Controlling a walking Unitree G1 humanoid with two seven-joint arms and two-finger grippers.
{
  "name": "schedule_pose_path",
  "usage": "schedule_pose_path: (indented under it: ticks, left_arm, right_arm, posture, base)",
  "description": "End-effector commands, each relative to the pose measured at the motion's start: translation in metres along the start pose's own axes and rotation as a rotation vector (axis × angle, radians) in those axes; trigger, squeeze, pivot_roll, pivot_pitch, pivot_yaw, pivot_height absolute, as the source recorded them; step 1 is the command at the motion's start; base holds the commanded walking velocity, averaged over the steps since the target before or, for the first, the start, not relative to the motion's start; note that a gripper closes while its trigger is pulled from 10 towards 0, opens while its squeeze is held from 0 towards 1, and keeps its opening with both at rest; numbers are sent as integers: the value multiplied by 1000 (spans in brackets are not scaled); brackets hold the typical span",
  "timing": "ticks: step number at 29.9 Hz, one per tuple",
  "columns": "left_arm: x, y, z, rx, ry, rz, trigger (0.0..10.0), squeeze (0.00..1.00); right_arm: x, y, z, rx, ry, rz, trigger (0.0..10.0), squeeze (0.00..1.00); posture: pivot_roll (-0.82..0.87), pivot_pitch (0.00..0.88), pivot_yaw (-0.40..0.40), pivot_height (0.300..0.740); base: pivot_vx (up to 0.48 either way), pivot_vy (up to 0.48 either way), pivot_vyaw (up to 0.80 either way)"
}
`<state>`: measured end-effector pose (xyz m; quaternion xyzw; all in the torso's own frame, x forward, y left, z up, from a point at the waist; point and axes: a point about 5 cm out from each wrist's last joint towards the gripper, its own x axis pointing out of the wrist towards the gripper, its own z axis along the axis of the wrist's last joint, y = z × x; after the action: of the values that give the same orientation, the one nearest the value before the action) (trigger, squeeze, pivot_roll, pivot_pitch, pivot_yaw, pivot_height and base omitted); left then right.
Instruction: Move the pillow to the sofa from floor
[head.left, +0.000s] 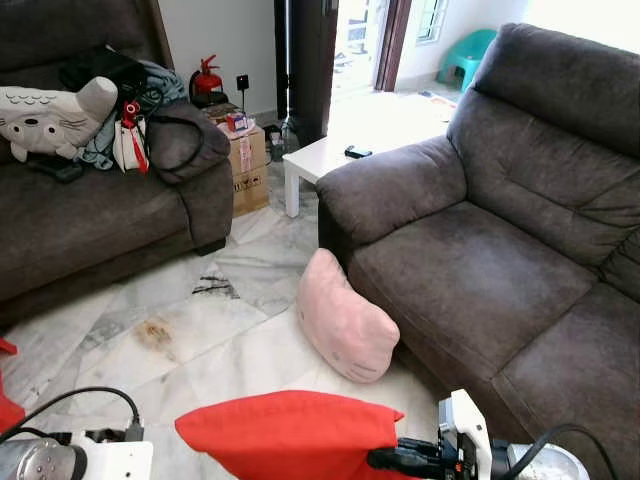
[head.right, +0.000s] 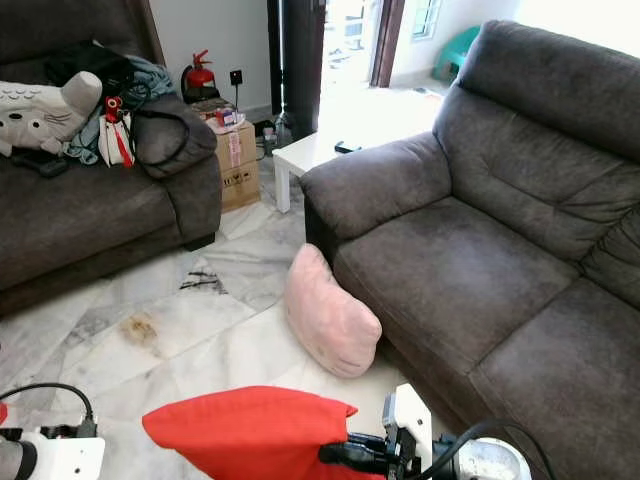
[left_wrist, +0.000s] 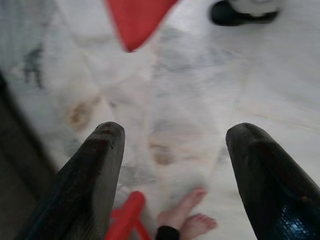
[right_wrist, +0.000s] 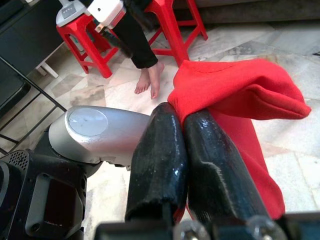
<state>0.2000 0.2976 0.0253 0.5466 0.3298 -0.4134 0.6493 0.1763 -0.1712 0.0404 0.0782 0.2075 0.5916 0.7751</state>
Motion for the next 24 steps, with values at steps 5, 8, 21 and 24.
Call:
schedule_pose_path:
  ticks: [5,8,21,24]
  left_arm:
    - [10,21,1,-31,23,218,10000,0]
    - [15,21,8,-65,-27,233,10000,0]
    - [33,-5,10,-201,-128,81,10000,0]
    - [33,-10,6,-182,-105,51,10000,0]
  right_arm:
    - [2,-1,18,-87,-58,30,10000,0]
    - [3,-1,18,-87,-60,28,10000,0]
    - [0,1,21,-93,-62,37,10000,0]
    - [-2,1,22,-95,-61,41,10000,0]
  posture:
    - [44,0,-39,740]
    - [43,0,-39,740]
    - [33,0,-46,740]
    - [28,0,-51,740]
  base:
    - [0,0,0]
    - [0,0,0]
    - [0,0,0]
    - [0,0,0]
